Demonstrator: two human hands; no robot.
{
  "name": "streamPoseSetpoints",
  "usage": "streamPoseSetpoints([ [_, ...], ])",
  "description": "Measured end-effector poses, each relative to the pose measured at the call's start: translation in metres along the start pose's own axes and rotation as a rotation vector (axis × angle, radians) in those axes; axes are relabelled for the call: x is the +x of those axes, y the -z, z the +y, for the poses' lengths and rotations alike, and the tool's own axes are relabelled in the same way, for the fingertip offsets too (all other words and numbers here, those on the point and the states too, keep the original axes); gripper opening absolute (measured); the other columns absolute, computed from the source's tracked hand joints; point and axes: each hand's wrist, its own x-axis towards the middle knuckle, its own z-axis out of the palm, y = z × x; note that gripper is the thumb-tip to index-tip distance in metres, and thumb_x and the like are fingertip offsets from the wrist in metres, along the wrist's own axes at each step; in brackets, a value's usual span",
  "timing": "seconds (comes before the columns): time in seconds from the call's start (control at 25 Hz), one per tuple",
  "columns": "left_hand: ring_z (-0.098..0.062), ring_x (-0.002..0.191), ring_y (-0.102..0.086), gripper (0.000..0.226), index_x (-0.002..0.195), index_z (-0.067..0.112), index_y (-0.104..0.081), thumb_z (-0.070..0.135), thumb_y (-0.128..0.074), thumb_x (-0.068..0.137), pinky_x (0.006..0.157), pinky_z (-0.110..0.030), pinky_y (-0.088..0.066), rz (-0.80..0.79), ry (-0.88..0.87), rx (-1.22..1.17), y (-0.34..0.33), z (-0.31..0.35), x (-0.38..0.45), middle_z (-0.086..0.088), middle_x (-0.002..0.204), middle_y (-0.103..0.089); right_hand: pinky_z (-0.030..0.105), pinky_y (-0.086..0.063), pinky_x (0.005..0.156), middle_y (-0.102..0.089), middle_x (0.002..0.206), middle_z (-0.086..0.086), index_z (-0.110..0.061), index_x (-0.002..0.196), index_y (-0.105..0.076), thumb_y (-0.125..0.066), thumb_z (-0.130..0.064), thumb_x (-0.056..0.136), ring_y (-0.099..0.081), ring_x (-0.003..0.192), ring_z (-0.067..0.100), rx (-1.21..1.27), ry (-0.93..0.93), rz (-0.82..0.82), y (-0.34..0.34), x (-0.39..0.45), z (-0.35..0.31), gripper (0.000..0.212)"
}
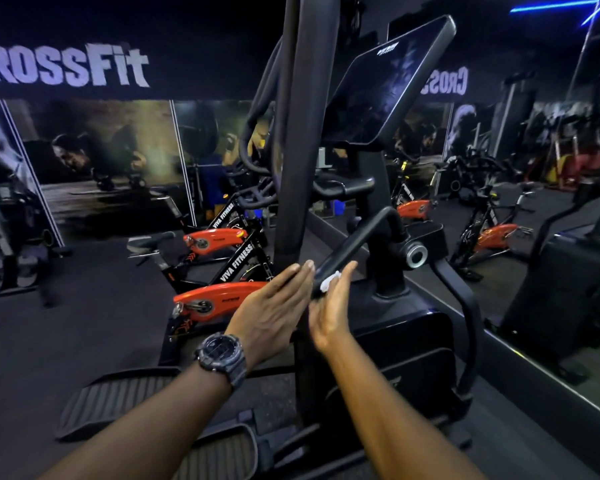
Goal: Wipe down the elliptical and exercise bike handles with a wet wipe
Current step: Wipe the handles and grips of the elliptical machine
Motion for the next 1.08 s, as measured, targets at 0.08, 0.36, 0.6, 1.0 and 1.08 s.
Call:
streamPoseSetpoints([
  [0.08, -0.033, 0.152, -0.008, 0.061, 0.151, -0.002, -0.027, 0.018, -0.027, 0.094, 0.123, -0.048, -0.01, 0.058, 0.095, -0.055, 0.003, 0.0, -0.001, -0.022, 0.162, -0.01, 0.034, -0.025, 0.119, -0.055, 0.141, -0.005, -0.024, 0.145, -0.043, -0.034, -0.081, 0.085, -0.046, 0.135, 0.009, -0.045, 0.048, -0.093, -0.001, -0.016, 0.016, 0.083],
  [0.36, -0.04, 0.151, -0.004, 0.072, 0.152, -0.008, -0.017, 0.013, -0.048, 0.089, 0.122, -0.05, -0.018, 0.038, 0.263, -0.22, 0.012, 0.008, -0.012, -0.029, 0.161, -0.002, 0.044, -0.007, 0.123, -0.027, 0.161, 0.005, -0.022, 0.14, -0.05, -0.001, -0.078, 0.087, -0.011, 0.151, 0.013, -1.341, 0.419, -0.174, 0.017, 0.02, -0.018, 0.091],
  [0.6, -0.035, 0.151, -0.007, 0.065, 0.149, -0.014, -0.017, 0.0, -0.048, 0.094, 0.121, -0.044, -0.024, 0.153, 0.532, -0.753, 0.033, 0.034, -0.01, -0.028, 0.161, -0.003, 0.043, -0.005, 0.123, -0.024, 0.161, -0.006, -0.02, 0.152, -0.034, -0.013, -0.069, 0.094, -0.007, 0.146, -0.004, -1.526, 0.462, -0.374, 0.049, 0.015, -0.04, 0.079],
  [1.0, -0.007, 0.142, -0.037, 0.066, 0.153, 0.013, -0.031, -0.009, -0.038, 0.091, 0.118, -0.038, -0.033, 0.216, 1.029, -1.456, 0.033, 0.021, -0.001, 0.001, 0.155, -0.039, 0.049, -0.011, 0.121, -0.035, 0.156, -0.004, -0.02, 0.15, -0.038, -0.01, -0.088, 0.081, -0.014, 0.147, 0.003, -1.393, 0.41, -0.349, 0.028, -0.009, -0.025, 0.101],
  [1.08, -0.001, 0.134, -0.046, 0.063, 0.148, 0.015, -0.041, -0.01, -0.039, 0.091, 0.115, -0.035, -0.037, 0.235, 1.019, -1.565, 0.034, 0.01, -0.005, 0.007, 0.145, -0.05, 0.043, -0.014, 0.122, -0.028, 0.16, -0.005, -0.021, 0.154, -0.028, -0.016, -0.085, 0.084, -0.014, 0.15, 0.008, -1.285, 0.445, -0.375, 0.022, -0.028, -0.008, 0.096],
])
